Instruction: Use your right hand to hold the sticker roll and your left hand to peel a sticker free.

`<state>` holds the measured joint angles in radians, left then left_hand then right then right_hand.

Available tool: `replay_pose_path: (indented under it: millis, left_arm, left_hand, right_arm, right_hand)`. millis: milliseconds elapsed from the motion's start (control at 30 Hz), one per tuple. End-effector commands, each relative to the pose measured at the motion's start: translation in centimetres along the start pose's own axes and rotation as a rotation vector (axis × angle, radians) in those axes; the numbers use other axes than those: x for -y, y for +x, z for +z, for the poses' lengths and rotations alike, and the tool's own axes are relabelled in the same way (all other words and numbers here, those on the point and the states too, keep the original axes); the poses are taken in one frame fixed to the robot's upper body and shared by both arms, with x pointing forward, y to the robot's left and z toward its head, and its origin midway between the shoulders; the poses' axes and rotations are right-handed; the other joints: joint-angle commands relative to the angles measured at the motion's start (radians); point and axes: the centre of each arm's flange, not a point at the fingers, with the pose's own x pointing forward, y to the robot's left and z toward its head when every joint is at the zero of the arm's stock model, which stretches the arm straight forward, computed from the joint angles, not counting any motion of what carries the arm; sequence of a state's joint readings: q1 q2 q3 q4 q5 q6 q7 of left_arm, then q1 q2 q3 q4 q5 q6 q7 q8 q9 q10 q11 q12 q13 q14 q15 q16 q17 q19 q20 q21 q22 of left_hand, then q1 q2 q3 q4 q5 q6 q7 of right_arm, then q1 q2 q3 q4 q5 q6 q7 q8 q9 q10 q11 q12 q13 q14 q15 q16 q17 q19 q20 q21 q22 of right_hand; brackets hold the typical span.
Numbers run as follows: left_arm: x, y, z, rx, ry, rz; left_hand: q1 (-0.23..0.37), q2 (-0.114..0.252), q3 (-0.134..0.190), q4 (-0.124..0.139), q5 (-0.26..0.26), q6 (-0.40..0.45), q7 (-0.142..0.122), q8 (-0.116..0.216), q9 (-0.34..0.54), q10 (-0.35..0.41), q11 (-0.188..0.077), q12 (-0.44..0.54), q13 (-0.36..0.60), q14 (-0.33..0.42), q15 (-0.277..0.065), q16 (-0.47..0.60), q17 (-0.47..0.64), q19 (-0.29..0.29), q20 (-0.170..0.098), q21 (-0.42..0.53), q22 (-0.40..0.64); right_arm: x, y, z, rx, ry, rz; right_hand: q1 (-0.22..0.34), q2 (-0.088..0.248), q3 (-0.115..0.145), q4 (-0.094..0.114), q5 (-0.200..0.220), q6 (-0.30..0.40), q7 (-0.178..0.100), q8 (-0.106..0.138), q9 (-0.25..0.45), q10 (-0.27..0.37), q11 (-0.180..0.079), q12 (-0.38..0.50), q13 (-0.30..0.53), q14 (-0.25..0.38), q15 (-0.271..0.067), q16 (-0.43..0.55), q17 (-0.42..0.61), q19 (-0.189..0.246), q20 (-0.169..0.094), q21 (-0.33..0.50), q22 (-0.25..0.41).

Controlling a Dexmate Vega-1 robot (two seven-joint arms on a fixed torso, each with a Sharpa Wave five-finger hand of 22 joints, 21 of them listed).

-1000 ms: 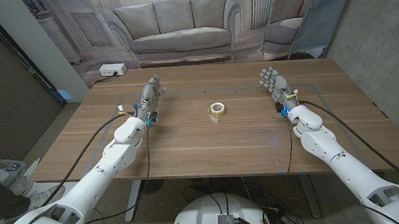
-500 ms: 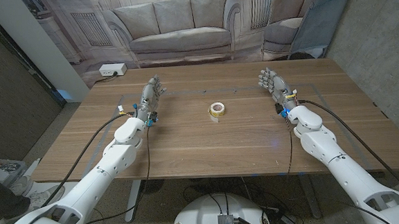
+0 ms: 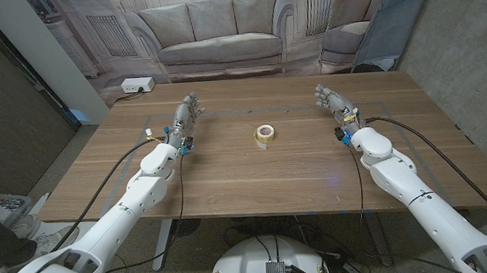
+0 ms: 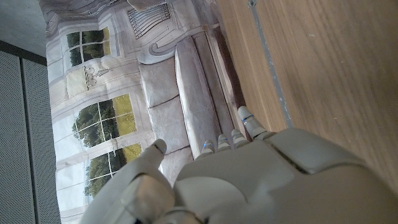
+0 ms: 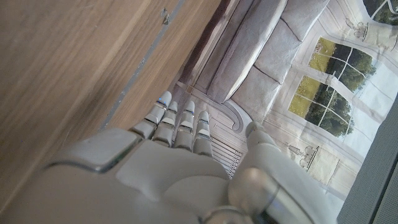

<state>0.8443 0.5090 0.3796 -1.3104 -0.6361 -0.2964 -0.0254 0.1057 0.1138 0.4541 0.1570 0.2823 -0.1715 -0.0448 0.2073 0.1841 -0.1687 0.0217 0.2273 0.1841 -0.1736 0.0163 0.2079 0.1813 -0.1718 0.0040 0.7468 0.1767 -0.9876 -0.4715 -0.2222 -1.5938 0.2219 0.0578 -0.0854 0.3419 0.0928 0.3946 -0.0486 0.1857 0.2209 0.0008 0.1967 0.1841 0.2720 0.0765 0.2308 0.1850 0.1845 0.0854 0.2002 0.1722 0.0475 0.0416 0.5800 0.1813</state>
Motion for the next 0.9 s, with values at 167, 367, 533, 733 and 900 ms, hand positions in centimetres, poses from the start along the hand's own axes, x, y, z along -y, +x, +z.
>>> replay_pose_path:
  millis: [167,367,533,733,900]
  left_arm:
    - [0.0,0.1,0.0,0.006,0.011,-0.011]
    - [-0.2,0.1,-0.2,0.002,0.011,-0.022]
    - [-0.4,0.0,-0.2,0.004,0.017,-0.013]
    - [-0.5,0.3,-0.2,0.001,0.008,-0.026]
    - [-0.6,0.4,0.0,0.002,0.018,-0.029]
  left_hand:
    - [0.017,0.039,0.007,-0.009,-0.001,-0.136,-0.013,0.005,0.004,-0.107,0.011,0.002,0.003,-0.15,0.008,-0.001,0.002,-0.199,0.018,-0.003,0.002]
    - [0.02,0.039,0.009,-0.011,-0.003,-0.131,-0.013,0.006,0.004,-0.102,0.013,0.003,0.003,-0.147,0.009,-0.001,0.002,-0.195,0.021,-0.004,0.002]
    - [0.022,0.039,0.01,-0.012,-0.004,-0.127,-0.013,0.006,0.004,-0.099,0.013,0.003,0.003,-0.144,0.01,-0.001,0.002,-0.194,0.027,-0.006,0.002]
    - [0.025,0.038,0.012,-0.013,-0.006,-0.121,-0.015,0.006,0.004,-0.094,0.014,0.004,0.003,-0.14,0.013,-0.001,0.002,-0.188,0.033,-0.007,0.002]
    - [0.027,0.038,0.014,-0.014,-0.008,-0.119,-0.014,0.006,0.005,-0.089,0.014,0.005,0.004,-0.139,0.013,-0.002,0.002,-0.186,0.038,-0.007,0.002]
  right_arm:
    - [-1.7,-1.4,2.6,-0.004,-0.237,0.003]
    - [-2.6,-1.6,3.7,-0.001,-0.321,0.011]
    - [-3.2,-1.8,4.4,-0.003,-0.375,0.01]
    - [-4.2,-2.0,5.1,-0.01,-0.431,-0.005]
    - [-4.8,-2.3,5.9,-0.015,-0.496,-0.014]
  right_hand:
    - [0.023,0.005,0.003,-0.016,0.011,0.018,0.0,0.009,0.002,0.02,0.001,0.005,0.002,0.012,-0.001,-0.003,0.002,0.006,0.0,-0.005,0.004]
    - [0.028,0.011,0.005,-0.021,0.012,0.03,-0.004,0.011,0.002,0.034,-0.002,0.009,0.002,0.019,-0.007,-0.002,0.003,0.008,-0.001,-0.007,0.005]
    - [0.037,0.029,0.01,-0.026,0.015,0.046,-0.009,0.013,0.002,0.048,-0.006,0.012,0.002,0.041,-0.01,0.005,0.005,0.015,-0.007,-0.008,0.005]
    - [0.041,0.06,0.017,-0.021,0.017,0.071,-0.018,0.017,0.003,0.059,-0.02,0.013,0.002,0.06,-0.031,0.01,0.01,0.029,-0.021,-0.007,0.007]
    - [0.04,0.064,0.02,-0.019,0.018,0.092,-0.014,0.02,0.003,0.08,-0.017,0.019,0.002,0.087,-0.033,0.017,0.01,0.041,-0.018,-0.004,0.008]
